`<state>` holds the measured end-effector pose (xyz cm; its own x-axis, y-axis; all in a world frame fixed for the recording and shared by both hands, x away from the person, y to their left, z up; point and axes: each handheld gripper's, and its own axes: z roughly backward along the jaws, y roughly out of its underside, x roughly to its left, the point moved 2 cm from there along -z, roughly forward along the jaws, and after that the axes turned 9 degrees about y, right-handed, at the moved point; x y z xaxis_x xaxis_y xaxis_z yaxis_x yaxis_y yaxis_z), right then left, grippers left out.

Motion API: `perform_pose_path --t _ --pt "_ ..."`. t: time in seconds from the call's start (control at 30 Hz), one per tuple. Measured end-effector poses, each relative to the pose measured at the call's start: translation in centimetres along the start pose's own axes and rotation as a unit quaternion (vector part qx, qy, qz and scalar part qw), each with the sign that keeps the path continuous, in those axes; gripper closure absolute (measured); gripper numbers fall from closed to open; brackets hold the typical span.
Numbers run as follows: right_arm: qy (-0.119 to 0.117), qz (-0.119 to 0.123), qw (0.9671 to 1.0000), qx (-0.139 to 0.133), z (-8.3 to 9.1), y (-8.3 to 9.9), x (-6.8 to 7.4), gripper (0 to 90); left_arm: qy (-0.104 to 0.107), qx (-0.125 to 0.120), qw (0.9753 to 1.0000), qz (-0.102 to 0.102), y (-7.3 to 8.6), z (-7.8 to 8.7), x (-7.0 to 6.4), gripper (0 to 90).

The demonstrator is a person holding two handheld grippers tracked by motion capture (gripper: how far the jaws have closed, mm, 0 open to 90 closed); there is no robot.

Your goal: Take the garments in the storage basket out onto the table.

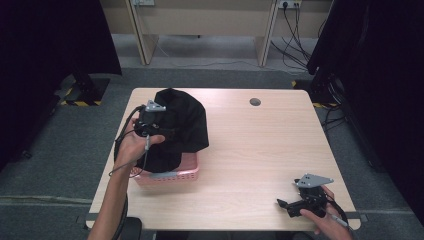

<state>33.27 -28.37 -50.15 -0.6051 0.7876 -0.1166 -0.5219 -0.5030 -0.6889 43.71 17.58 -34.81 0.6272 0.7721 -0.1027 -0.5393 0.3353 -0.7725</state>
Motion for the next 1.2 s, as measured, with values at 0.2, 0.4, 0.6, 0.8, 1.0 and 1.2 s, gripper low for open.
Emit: perform_pose_path --t 0.2,0.4,0.6,0.8,1.0,1.2 --pt "0.0 0.0 1.0 -0.001 0.0 0.0 0.0 0.6 0.02 0.001 0.9998 -0.008 -0.7 0.1 -0.9 38.7" --pt "0.0 0.0 1.0 -0.001 0.0 0.0 0.0 0.6 0.031 0.009 0.9993 -0.019 -1.1 -0.3 -1.8 38.7" --pt "0.0 0.0 1.0 -0.001 0.0 0.0 0.0 0.6 0.053 0.017 0.998 -0.03 -1.4 -1.0 -3.0 38.7" --pt "0.0 0.0 1.0 -0.001 0.0 0.0 0.0 0.6 0.068 0.022 0.9967 -0.037 -1.8 -1.7 -4.0 38.6" --pt "0.001 0.001 1.0 -0.001 0.0 0.0 0.0 0.6 0.092 0.027 0.9937 -0.058 -2.7 -2.3 -6.1 38.5" --pt "0.0 0.001 1.0 -0.001 0.0 0.0 0.0 0.6 0.113 0.03 0.9906 -0.072 -3.6 -3.2 -8.0 38.5"
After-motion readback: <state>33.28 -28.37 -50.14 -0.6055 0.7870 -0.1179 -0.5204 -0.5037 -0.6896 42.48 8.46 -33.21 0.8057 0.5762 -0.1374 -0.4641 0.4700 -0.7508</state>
